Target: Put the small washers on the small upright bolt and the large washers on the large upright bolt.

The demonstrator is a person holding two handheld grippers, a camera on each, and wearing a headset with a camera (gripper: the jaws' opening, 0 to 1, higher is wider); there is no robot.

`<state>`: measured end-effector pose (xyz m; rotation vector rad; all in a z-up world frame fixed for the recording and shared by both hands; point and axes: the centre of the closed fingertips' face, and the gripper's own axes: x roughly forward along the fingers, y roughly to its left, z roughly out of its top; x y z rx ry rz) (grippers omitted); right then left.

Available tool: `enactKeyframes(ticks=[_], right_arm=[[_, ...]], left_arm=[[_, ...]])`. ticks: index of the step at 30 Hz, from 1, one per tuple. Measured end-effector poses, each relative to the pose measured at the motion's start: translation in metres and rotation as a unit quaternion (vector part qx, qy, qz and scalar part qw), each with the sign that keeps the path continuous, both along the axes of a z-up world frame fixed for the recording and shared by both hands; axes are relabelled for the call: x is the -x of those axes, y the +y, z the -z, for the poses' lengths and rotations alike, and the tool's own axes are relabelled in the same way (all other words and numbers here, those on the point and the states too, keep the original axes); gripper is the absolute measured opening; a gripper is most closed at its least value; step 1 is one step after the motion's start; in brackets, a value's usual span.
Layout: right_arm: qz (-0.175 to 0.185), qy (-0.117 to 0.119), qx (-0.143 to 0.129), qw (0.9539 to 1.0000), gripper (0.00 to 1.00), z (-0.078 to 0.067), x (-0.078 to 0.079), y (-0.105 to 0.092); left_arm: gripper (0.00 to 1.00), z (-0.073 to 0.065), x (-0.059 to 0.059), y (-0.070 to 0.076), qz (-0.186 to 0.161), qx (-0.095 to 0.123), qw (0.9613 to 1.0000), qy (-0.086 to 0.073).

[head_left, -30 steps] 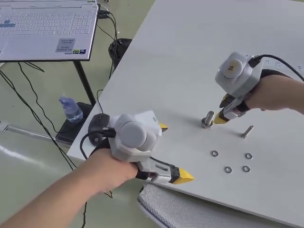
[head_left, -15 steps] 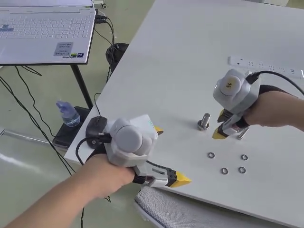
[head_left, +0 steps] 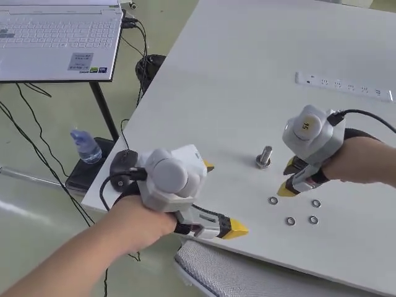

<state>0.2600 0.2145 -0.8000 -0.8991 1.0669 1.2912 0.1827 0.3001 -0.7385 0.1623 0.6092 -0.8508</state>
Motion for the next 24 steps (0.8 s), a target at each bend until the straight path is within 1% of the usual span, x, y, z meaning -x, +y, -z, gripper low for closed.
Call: enactKeyframes(ticks=[4,8,10,12,13,14,18,21,24], right_arm=[[0.008,-0.005,-0.009,0.9999,0.34,0.005,-0.001,0.003],[0.018,-0.008,-0.009,0.9998,0.34,0.015,-0.001,0.003],[0.017,-0.010,-0.005,0.9998,0.34,0.022,0.000,0.002],[0.012,-0.017,0.002,0.9998,0.34,0.028,-0.001,-0.002],[0.007,-0.026,0.008,0.9996,0.34,0.032,-0.002,-0.004],[0.005,-0.028,0.009,0.9996,0.33,0.034,-0.003,-0.005],[0.009,-0.026,0.014,0.9995,0.32,0.045,-0.004,-0.008],[0.013,-0.025,0.012,0.9995,0.30,0.048,-0.002,-0.006],[0.011,-0.026,0.013,0.9995,0.29,0.053,-0.002,-0.006]], left_arm=[[0.82,0.002,0.001,0.002,-0.001,-0.001,1.0000,0.001],[0.81,0.003,0.003,0.001,0.001,-0.002,1.0000,0.003],[0.81,0.003,0.003,0.000,0.002,-0.001,1.0000,0.003],[0.81,0.003,0.003,0.000,0.003,-0.003,1.0000,0.002],[0.82,0.003,0.002,0.000,0.001,-0.002,1.0000,0.002],[0.82,0.001,0.001,0.001,0.000,0.002,1.0000,0.002],[0.81,0.001,0.000,0.002,0.002,-0.002,1.0000,0.002],[0.81,0.002,0.000,0.003,0.002,-0.002,1.0000,0.003],[0.81,0.002,0.001,0.002,0.005,0.004,1.0000,0.007]])
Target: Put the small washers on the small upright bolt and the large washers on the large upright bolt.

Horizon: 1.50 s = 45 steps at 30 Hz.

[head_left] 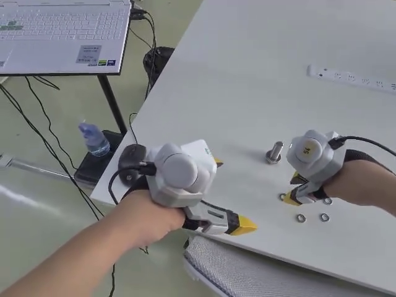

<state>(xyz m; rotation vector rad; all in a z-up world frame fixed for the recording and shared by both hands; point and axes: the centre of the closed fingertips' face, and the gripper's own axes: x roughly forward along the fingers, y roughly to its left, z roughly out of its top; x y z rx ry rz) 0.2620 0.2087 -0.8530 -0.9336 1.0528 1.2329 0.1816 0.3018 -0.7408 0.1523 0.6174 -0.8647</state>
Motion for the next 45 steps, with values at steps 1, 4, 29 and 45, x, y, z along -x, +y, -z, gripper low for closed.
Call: enactKeyframes(ticks=[1,4,29,45], right_arm=[[0.001,0.002,0.003,1.0000,0.29,0.002,0.000,-0.001],[0.001,-0.006,-0.003,1.0000,0.28,0.002,-0.001,0.000],[0.006,-0.012,-0.017,0.9998,0.20,0.016,0.002,0.002],[0.001,-0.008,0.003,1.0000,0.15,0.018,-0.001,0.000]], left_arm=[[0.81,0.000,0.000,0.000,0.000,0.000,1.0000,0.001],[0.81,0.002,0.001,0.000,0.003,-0.003,1.0000,0.002],[0.79,0.006,-0.003,0.002,0.010,0.002,0.9999,0.007],[0.77,0.008,-0.003,0.004,0.010,0.004,0.9999,0.009]])
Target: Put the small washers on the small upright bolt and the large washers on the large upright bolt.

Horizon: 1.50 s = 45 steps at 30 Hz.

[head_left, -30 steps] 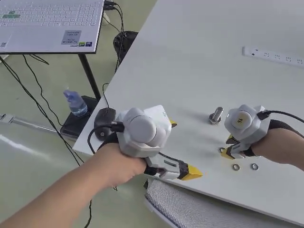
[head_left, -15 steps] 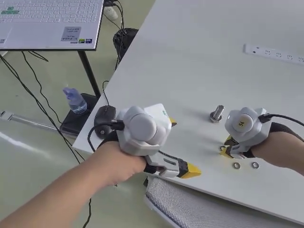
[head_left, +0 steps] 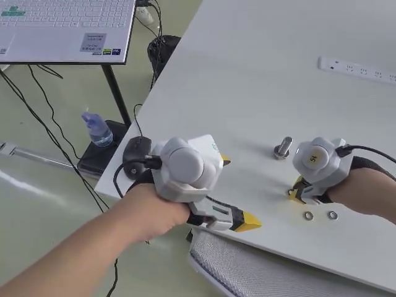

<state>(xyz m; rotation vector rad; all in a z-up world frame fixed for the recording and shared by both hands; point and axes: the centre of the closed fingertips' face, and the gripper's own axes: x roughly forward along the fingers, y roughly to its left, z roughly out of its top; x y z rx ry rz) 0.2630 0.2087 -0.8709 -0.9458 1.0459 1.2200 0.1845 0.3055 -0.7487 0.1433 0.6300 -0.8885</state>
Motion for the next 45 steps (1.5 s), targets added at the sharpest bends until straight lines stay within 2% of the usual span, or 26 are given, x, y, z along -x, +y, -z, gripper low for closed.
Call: enactKeyframes(ticks=[4,9,12,20,26,29,36,41,45], right_arm=[[-0.003,0.001,0.013,0.9999,0.15,0.001,0.000,0.001],[-0.007,0.011,0.044,0.9990,0.13,0.003,-0.003,-0.001],[-0.001,0.017,0.044,0.9989,0.12,0.005,-0.006,-0.001],[0.000,0.009,0.046,0.9989,0.12,0.007,-0.006,-0.003],[0.027,0.031,0.025,0.9989,0.12,0.007,-0.008,-0.006],[0.020,0.025,0.027,0.9991,0.12,0.006,-0.008,-0.008],[0.024,0.027,0.019,0.9992,0.12,-0.006,-0.007,-0.010],[0.031,0.020,0.011,0.9993,0.12,-0.024,-0.010,-0.010],[0.037,0.018,0.005,0.9991,0.12,-0.035,-0.010,-0.014]], left_arm=[[0.77,-0.001,-0.002,0.000,0.000,0.001,1.0000,-0.001],[0.77,-0.002,-0.005,0.001,0.000,-0.002,1.0000,-0.003],[0.77,-0.003,-0.006,0.002,0.000,-0.002,1.0000,-0.004],[0.76,-0.003,-0.006,0.001,0.001,-0.005,1.0000,-0.004],[0.76,-0.005,-0.007,-0.001,0.001,-0.005,1.0000,-0.005],[0.78,-0.006,-0.009,-0.001,-0.001,-0.006,0.9999,-0.008],[0.80,-0.007,-0.011,0.001,-0.011,-0.005,0.9999,-0.012],[0.83,-0.005,-0.012,0.001,-0.013,-0.007,0.9999,-0.008],[0.87,-0.006,-0.014,-0.001,-0.018,-0.002,0.9998,-0.011]])
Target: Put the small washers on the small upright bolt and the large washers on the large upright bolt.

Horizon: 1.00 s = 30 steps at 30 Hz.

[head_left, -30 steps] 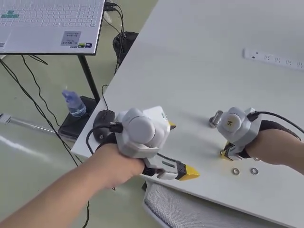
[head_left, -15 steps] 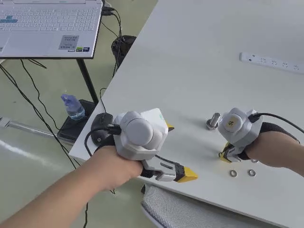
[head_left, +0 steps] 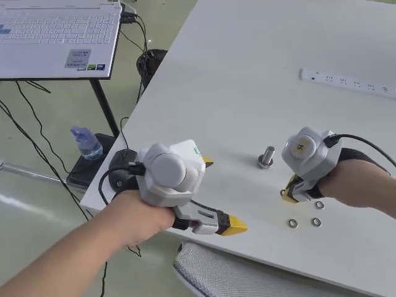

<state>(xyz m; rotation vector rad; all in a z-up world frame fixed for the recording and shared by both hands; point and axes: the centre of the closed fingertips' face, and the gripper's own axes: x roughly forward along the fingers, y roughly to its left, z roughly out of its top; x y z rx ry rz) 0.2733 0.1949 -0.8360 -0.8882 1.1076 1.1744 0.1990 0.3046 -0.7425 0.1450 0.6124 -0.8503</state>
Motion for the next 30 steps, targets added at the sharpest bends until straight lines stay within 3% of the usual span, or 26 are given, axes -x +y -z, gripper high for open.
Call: enactKeyframes(ticks=[5,18,25,30], right_arm=[[0.008,0.001,-0.002,1.0000,0.12,-0.002,-0.003,-0.013],[0.038,0.001,0.000,0.9993,0.12,-0.015,-0.007,-0.049],[0.052,-0.004,0.002,0.9986,0.12,-0.020,-0.017,-0.068],[0.074,-0.013,-0.002,0.9972,0.12,-0.024,-0.034,-0.079]], left_arm=[[0.92,0.000,-0.002,-0.002,-0.006,0.006,1.0000,0.002],[0.92,0.006,-0.001,-0.006,-0.011,-0.001,0.9999,0.010],[0.89,0.003,-0.003,-0.005,-0.018,-0.002,0.9998,0.006],[0.88,0.001,-0.002,-0.003,-0.022,-0.004,0.9997,0.006]])
